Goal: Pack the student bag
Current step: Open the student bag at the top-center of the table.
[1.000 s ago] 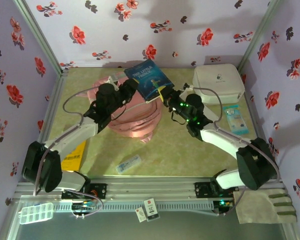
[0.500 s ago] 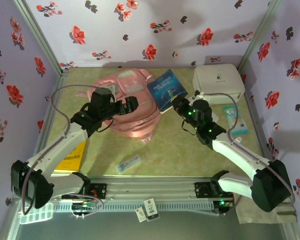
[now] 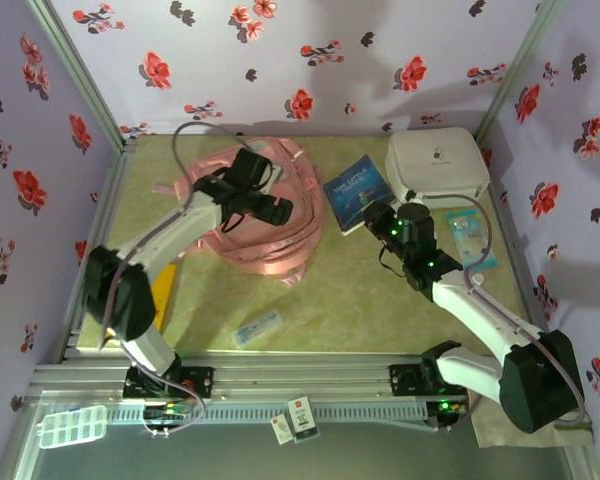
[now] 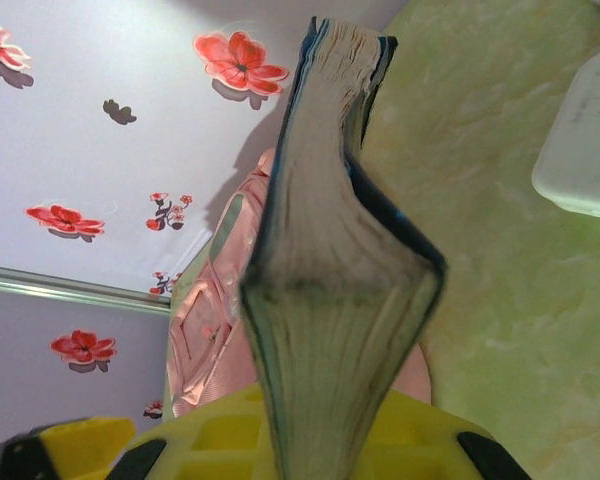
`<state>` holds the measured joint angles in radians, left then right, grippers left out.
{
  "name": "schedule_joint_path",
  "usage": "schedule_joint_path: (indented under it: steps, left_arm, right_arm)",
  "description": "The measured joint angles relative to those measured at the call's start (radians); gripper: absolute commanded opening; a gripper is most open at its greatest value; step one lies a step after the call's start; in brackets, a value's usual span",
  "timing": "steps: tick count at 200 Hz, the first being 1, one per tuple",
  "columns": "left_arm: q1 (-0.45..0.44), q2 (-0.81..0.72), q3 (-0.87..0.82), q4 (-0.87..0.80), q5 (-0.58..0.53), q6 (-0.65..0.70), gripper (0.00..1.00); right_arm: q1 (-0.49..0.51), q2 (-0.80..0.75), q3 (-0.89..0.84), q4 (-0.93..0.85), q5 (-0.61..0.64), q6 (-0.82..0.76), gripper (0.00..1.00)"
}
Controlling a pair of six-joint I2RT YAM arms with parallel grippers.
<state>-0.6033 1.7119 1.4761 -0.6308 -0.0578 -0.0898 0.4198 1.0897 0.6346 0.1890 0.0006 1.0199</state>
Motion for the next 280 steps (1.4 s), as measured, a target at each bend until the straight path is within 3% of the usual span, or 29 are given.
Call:
schedule_joint_path:
  steps: [85, 118, 147, 179, 241, 254, 280]
  left_arm:
    - [-0.026, 0.364, 0.310, -0.266, -0.085, 0.309, 0.81]
    - [-0.033, 0.417, 0.372, -0.324, -0.094, 0.364, 0.77]
    - [-0.034, 0.424, 0.404, -0.362, -0.093, 0.395, 0.82]
    - [-0.035, 0.425, 0.429, -0.411, -0.051, 0.436, 0.82]
    - [-0.043, 0.481, 0.437, -0.428, -0.099, 0.447, 0.66]
    - [-0.043, 0.495, 0.446, -0.428, -0.121, 0.452, 0.58]
    - [-0.069, 0.503, 0.451, -0.418, -0.204, 0.467, 0.34]
  right_arm:
    - [-0.023, -0.013, -0.002, -0.008, 0.000, -0.007, 0.11]
    - [-0.025, -0.013, -0.002, -0.008, 0.000, -0.006, 0.11]
    - [-0.026, -0.013, -0.002, -0.008, 0.000, -0.006, 0.11]
    - [-0.026, -0.013, -0.002, -0.008, -0.001, -0.006, 0.11]
    - [-0.026, -0.013, -0.013, -0.008, -0.005, 0.002, 0.11]
    - [-0.026, -0.013, -0.015, -0.008, -0.005, 0.002, 0.11]
    - [-0.026, -0.013, -0.015, -0.008, -0.005, 0.002, 0.11]
